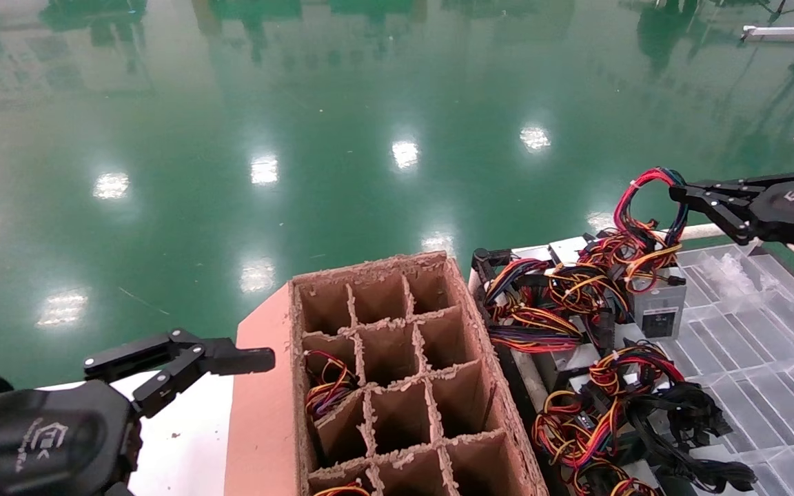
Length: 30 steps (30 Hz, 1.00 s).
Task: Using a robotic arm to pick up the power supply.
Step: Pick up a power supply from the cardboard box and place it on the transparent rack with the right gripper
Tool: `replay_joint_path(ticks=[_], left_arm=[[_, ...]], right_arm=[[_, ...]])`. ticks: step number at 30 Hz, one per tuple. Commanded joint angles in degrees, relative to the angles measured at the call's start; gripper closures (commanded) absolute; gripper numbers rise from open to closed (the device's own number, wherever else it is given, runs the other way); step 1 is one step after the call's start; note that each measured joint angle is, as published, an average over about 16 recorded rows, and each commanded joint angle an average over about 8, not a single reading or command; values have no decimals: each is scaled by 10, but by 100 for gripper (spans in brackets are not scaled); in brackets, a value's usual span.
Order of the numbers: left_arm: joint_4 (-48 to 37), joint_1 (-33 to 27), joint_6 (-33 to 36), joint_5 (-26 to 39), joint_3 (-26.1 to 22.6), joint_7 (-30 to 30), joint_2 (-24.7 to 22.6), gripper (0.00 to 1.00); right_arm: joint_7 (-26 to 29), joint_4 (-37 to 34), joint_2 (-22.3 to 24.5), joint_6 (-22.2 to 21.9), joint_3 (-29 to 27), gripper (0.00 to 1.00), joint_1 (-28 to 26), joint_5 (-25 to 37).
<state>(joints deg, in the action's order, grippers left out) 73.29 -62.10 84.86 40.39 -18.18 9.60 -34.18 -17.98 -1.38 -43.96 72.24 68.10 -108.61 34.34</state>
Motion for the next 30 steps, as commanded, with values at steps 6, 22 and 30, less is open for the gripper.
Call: replay_joint_path(ticks=[6,22,30], left_arm=[[0,0,0,0,0,0,0,0],[0,0,0,0,0,0,0,0],[0,0,0,0,-1,0,0,0]], right_arm=[[3,-11,-2,-13,-20,100,39,-28],[46,-24,1,-16,-87,100,137,-118],[85,-31,-4,-17,-132,100,188,-177]])
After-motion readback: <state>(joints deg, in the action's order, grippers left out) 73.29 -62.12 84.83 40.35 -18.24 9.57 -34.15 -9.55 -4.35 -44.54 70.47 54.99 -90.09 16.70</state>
